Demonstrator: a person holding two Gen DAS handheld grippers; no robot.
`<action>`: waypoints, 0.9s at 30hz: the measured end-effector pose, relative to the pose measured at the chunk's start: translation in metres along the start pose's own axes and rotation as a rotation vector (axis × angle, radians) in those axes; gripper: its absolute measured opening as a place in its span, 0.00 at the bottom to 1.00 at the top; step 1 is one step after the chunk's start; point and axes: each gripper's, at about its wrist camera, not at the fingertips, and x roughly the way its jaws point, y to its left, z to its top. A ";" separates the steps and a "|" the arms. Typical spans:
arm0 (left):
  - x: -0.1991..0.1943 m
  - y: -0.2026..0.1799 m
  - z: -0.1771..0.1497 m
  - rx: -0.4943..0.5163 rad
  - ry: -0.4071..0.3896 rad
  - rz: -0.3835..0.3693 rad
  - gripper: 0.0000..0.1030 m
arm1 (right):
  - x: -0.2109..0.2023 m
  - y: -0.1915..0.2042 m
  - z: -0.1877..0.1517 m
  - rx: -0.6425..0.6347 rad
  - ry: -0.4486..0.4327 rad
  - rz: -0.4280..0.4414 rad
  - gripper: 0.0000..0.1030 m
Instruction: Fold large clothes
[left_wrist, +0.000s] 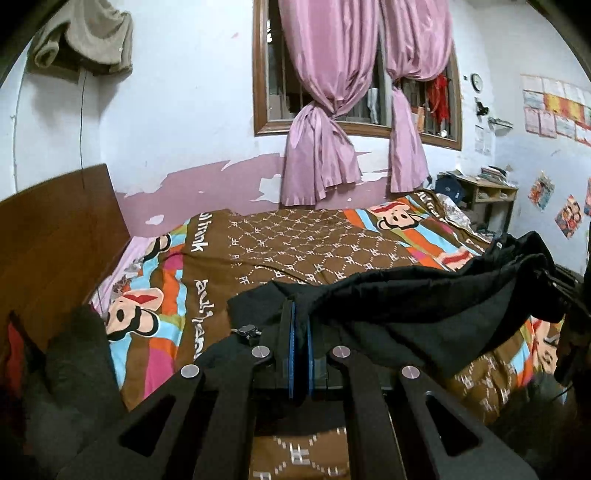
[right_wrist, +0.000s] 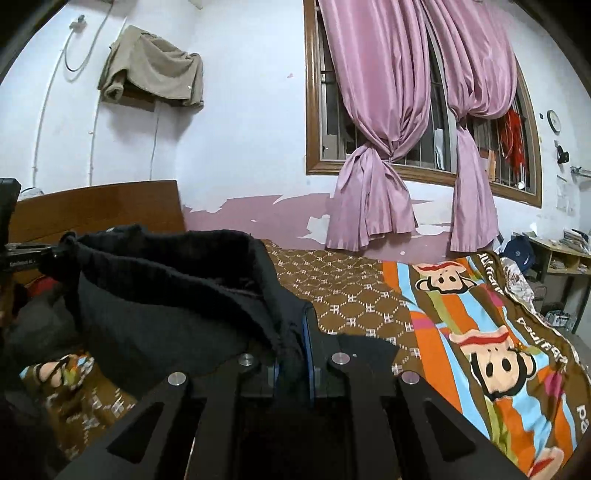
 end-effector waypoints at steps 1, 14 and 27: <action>0.013 0.006 0.007 -0.009 0.007 0.003 0.03 | 0.009 -0.002 0.002 0.001 0.003 -0.007 0.09; 0.148 0.024 0.035 0.027 0.064 0.074 0.03 | 0.136 -0.038 -0.008 0.060 0.109 -0.070 0.09; 0.268 0.056 -0.003 -0.019 0.188 0.089 0.04 | 0.245 -0.051 -0.059 0.121 0.277 -0.095 0.14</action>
